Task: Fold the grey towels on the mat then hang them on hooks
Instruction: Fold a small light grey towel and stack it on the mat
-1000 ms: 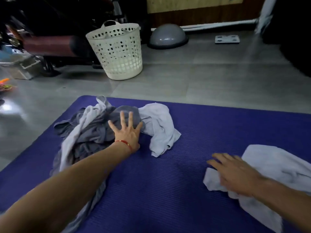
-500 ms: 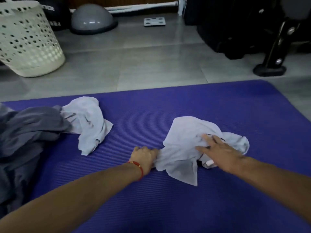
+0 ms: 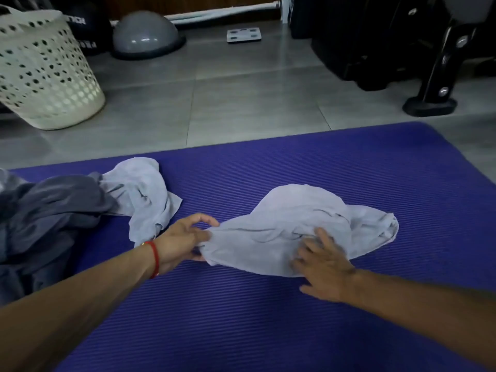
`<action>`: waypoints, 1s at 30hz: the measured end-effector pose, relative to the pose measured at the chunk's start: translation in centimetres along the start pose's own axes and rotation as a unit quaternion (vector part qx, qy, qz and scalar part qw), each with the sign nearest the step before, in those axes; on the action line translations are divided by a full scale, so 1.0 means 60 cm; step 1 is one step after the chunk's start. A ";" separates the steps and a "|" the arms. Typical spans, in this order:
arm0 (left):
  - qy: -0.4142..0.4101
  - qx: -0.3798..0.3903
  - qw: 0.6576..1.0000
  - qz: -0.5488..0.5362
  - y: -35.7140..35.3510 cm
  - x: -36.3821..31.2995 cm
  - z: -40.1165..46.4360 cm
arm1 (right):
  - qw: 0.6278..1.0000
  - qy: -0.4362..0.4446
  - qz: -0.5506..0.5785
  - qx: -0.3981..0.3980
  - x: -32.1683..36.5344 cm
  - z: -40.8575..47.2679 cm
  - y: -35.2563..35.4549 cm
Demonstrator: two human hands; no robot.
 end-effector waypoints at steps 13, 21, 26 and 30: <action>-0.180 0.012 0.946 0.268 0.013 0.026 0.006 | 0.988 0.058 -0.051 -0.137 -0.075 -0.042 -0.024; -0.204 -0.070 0.957 0.196 0.021 -0.009 0.010 | 0.995 0.021 -0.095 -0.034 -0.075 -0.079 -0.049; -0.232 -0.082 0.942 0.228 0.034 -0.017 -0.003 | 0.988 -0.002 -0.134 -0.078 -0.073 -0.058 -0.044; -0.221 -0.071 0.946 0.225 0.047 -0.015 -0.011 | 0.988 0.008 -0.118 -0.094 -0.071 -0.034 -0.041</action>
Point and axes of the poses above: each hand's wrist, its own z-axis towards the middle knuckle, its own y-axis out of the back of the hand, x = y × z, the point moved 4 cm from there along z, towards the middle knuckle, and after that the axes turned 4 degrees about -z, right-handed, at the moved point
